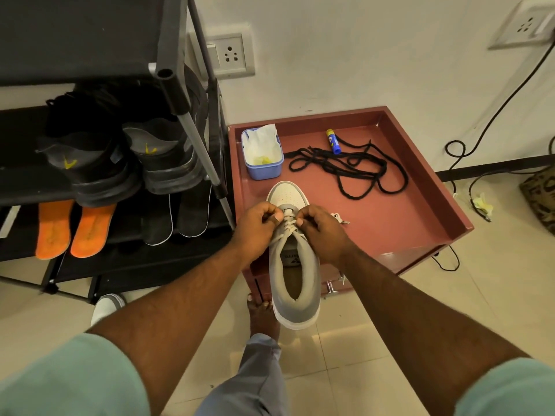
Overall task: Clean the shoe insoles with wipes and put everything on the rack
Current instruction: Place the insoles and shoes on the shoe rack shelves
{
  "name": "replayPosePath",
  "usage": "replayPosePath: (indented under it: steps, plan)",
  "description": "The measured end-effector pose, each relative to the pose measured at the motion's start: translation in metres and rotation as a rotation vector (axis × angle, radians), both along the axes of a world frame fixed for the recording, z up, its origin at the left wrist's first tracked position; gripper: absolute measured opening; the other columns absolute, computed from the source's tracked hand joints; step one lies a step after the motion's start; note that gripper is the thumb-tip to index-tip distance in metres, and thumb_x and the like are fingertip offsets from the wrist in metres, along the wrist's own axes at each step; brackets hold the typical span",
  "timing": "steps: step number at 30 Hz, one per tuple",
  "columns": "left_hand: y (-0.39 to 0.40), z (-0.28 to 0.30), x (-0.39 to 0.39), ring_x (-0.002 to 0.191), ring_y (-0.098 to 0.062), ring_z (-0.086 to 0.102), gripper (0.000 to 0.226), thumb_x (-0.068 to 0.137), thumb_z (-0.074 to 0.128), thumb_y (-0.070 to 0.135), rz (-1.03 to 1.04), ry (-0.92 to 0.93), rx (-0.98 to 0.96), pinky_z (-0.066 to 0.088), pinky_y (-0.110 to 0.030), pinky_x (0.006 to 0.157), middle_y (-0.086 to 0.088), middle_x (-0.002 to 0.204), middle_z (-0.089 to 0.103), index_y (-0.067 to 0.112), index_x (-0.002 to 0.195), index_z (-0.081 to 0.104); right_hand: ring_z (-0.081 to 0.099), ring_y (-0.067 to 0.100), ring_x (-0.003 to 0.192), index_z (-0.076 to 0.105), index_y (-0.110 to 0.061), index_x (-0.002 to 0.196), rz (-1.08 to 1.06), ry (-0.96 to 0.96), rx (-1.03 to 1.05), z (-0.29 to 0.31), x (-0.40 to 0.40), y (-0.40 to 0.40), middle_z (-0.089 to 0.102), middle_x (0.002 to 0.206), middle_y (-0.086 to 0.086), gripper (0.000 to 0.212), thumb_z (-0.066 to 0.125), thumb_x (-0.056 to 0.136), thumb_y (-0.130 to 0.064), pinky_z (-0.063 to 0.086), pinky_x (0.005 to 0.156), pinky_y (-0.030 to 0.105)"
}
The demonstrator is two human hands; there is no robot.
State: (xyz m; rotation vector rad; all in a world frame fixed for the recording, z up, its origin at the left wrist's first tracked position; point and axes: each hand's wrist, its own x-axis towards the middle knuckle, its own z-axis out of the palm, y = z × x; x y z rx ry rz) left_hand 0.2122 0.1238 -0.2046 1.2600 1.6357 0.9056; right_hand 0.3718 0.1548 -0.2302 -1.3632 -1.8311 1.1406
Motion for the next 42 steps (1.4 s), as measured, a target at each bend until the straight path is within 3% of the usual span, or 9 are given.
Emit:
replayPosePath:
  steps: [4, 9, 15, 20, 27, 33, 37, 40, 42]
  plan:
    - [-0.002, -0.002, 0.007, 0.076, -0.010, 0.062, 0.004, 0.093, 0.068, 0.015, 0.110, -0.041, 0.054, 0.052, -0.023, 0.071, -0.002, 0.086, 0.069, 0.011, 0.092, 0.069, 0.054, 0.009, 0.077, 0.058, -0.020, 0.089, -0.082, 0.259, -0.176, 0.009, 0.005, -0.007, 0.059, 0.085, -0.002, 0.009, 0.063, 0.089, -0.012, 0.050, 0.067, 0.022]
    - [-0.026, 0.009, 0.006, 0.079, -0.009, 0.062, 0.016, 0.099, 0.057, 0.023, 0.086, 0.052, 0.076, 0.050, -0.022, 0.067, -0.002, 0.087, 0.068, 0.014, 0.093, 0.069, 0.060, 0.012, 0.076, 0.069, -0.015, 0.090, -0.018, 0.255, -0.275, 0.025, 0.024, -0.019, 0.066, 0.081, -0.004, 0.011, 0.060, 0.092, -0.021, 0.056, 0.069, 0.033]
    - [-0.060, 0.010, 0.002, 0.084, -0.011, 0.068, 0.018, 0.096, 0.057, 0.042, -0.030, 0.166, 0.078, 0.060, -0.032, 0.072, 0.006, 0.092, 0.069, 0.025, 0.096, 0.064, 0.057, 0.013, 0.085, 0.058, -0.018, 0.089, 0.119, -0.015, -0.010, 0.028, 0.026, -0.032, 0.059, 0.091, -0.004, 0.010, 0.052, 0.096, -0.014, 0.051, 0.070, 0.028]
    - [-0.046, 0.024, -0.013, 0.066, -0.003, 0.060, 0.015, 0.089, 0.071, 0.029, 0.045, 0.161, 0.032, 0.045, -0.018, 0.062, 0.011, 0.072, 0.066, 0.024, 0.075, 0.068, 0.053, 0.016, 0.070, 0.046, -0.019, 0.097, 0.184, -0.379, 0.186, 0.034, 0.040, -0.036, 0.057, 0.080, -0.001, 0.014, 0.036, 0.101, -0.028, 0.048, 0.060, 0.028]
    - [-0.052, 0.025, -0.043, 0.065, -0.015, 0.060, 0.020, 0.088, 0.073, 0.022, 0.088, 0.222, -0.010, 0.051, -0.024, 0.064, -0.006, 0.071, 0.067, 0.010, 0.073, 0.068, 0.051, 0.020, 0.065, 0.042, -0.024, 0.103, 0.285, -0.781, 0.264, 0.037, 0.061, -0.015, 0.058, 0.078, 0.001, 0.006, 0.036, 0.100, -0.025, 0.035, 0.049, 0.026]
    - [-0.058, 0.027, -0.038, 0.066, -0.009, 0.056, 0.021, 0.091, 0.069, 0.027, 0.090, 0.214, -0.045, 0.045, -0.019, 0.063, 0.000, 0.073, 0.061, 0.011, 0.077, 0.065, 0.054, 0.021, 0.073, 0.045, -0.021, 0.097, 0.245, -0.664, 0.175, 0.037, 0.058, -0.023, 0.058, 0.083, 0.001, 0.015, 0.035, 0.101, -0.032, 0.046, 0.062, 0.035]
    - [-0.077, 0.029, -0.022, 0.126, -0.024, 0.041, 0.032, 0.090, 0.069, 0.032, 0.019, 0.743, 0.198, 0.034, -0.043, 0.102, -0.002, 0.129, 0.049, 0.026, 0.121, 0.063, 0.046, 0.016, 0.094, 0.057, -0.022, 0.107, 0.044, -0.633, 0.336, 0.037, 0.049, -0.039, 0.050, 0.102, -0.003, 0.016, 0.053, 0.093, -0.027, 0.041, 0.084, 0.032]
    - [-0.096, 0.034, -0.004, 0.097, -0.022, 0.055, 0.016, 0.094, 0.063, 0.033, 0.127, 0.694, 0.322, 0.040, -0.033, 0.082, 0.001, 0.099, 0.059, 0.018, 0.098, 0.067, 0.052, 0.014, 0.087, 0.058, -0.020, 0.102, -0.148, -0.437, 0.168, 0.040, 0.033, -0.061, 0.055, 0.098, -0.003, 0.012, 0.056, 0.092, -0.024, 0.046, 0.076, 0.031]
    - [-0.095, 0.037, 0.005, 0.074, -0.022, 0.061, 0.032, 0.099, 0.055, 0.039, 0.164, 0.335, 0.001, 0.050, -0.032, 0.066, 0.002, 0.078, 0.062, 0.013, 0.084, 0.065, 0.054, 0.015, 0.086, 0.058, -0.018, 0.107, -0.226, -0.280, -0.018, 0.039, 0.025, -0.072, 0.057, 0.099, -0.004, 0.014, 0.051, 0.094, -0.019, 0.043, 0.071, 0.027]
